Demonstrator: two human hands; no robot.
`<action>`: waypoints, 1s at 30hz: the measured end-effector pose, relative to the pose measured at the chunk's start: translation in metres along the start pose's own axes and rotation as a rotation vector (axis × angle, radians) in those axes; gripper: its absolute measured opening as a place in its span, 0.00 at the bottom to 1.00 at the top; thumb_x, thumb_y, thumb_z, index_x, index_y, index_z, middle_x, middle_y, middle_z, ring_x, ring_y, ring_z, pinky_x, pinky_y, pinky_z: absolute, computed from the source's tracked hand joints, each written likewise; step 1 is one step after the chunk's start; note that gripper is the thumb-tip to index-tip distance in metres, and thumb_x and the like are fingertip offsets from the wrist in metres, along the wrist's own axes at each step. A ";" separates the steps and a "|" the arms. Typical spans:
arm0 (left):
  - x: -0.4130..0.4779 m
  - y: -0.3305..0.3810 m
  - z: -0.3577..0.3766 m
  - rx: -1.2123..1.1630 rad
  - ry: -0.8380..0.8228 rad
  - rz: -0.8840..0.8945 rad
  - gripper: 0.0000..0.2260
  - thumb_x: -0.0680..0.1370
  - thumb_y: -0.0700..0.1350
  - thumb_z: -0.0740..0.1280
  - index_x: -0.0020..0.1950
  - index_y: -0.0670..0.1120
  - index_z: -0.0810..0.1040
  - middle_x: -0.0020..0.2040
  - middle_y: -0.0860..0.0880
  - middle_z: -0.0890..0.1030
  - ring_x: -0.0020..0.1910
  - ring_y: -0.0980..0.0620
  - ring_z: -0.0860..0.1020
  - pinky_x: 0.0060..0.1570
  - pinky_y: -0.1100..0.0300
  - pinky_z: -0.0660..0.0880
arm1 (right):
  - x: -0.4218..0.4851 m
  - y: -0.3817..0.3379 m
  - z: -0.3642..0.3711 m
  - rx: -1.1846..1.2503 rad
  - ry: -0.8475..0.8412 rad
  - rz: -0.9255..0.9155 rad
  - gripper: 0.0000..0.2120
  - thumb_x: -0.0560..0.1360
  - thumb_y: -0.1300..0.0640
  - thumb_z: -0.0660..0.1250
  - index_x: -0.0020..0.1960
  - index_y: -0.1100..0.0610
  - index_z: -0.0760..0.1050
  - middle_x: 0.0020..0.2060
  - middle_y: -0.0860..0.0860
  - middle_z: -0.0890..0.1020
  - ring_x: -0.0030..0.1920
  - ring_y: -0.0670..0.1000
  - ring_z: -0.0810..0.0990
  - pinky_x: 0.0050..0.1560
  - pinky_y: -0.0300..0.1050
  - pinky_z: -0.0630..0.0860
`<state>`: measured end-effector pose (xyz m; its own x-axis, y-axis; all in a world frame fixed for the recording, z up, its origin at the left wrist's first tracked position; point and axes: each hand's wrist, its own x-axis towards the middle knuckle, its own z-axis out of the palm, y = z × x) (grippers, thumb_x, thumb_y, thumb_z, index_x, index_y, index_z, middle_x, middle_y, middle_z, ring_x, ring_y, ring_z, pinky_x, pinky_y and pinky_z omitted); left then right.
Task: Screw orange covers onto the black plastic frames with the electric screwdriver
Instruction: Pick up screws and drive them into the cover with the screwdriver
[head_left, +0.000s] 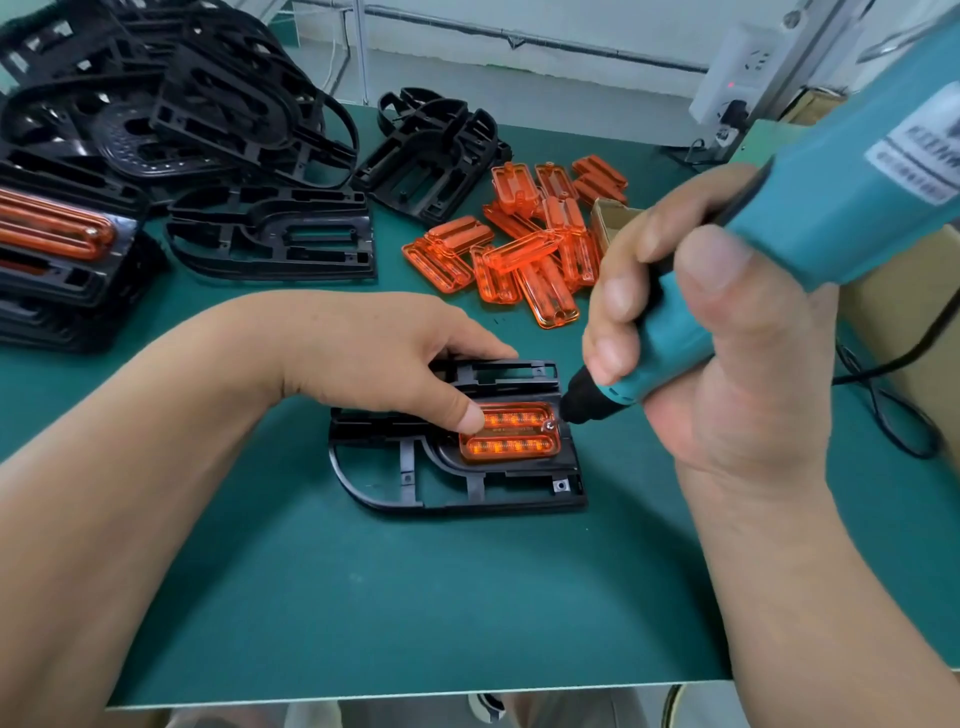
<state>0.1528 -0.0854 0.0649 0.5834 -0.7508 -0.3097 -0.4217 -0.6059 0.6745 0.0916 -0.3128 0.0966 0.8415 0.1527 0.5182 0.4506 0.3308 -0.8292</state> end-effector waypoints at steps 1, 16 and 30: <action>0.000 0.000 0.000 0.000 -0.002 -0.002 0.25 0.79 0.55 0.75 0.74 0.66 0.74 0.56 0.71 0.81 0.56 0.68 0.80 0.56 0.67 0.71 | 0.001 0.000 0.001 -0.014 0.000 0.015 0.06 0.78 0.60 0.64 0.42 0.59 0.71 0.32 0.57 0.73 0.25 0.58 0.72 0.32 0.45 0.72; -0.001 0.006 0.001 0.036 0.005 -0.066 0.26 0.79 0.56 0.75 0.75 0.66 0.72 0.54 0.72 0.80 0.56 0.68 0.79 0.61 0.61 0.73 | 0.008 0.010 0.010 -0.103 0.146 0.105 0.11 0.80 0.60 0.68 0.41 0.54 0.72 0.28 0.55 0.69 0.23 0.56 0.68 0.30 0.45 0.69; -0.003 0.008 0.003 -0.017 -0.011 0.000 0.20 0.80 0.52 0.74 0.71 0.64 0.76 0.53 0.65 0.82 0.53 0.63 0.82 0.55 0.60 0.76 | 0.006 0.007 0.006 -0.038 -0.057 0.027 0.10 0.79 0.61 0.65 0.42 0.61 0.67 0.28 0.55 0.68 0.23 0.57 0.69 0.30 0.44 0.71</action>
<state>0.1454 -0.0885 0.0687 0.5756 -0.7539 -0.3166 -0.4097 -0.6010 0.6862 0.0978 -0.3044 0.0955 0.8354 0.2142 0.5062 0.4405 0.2900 -0.8496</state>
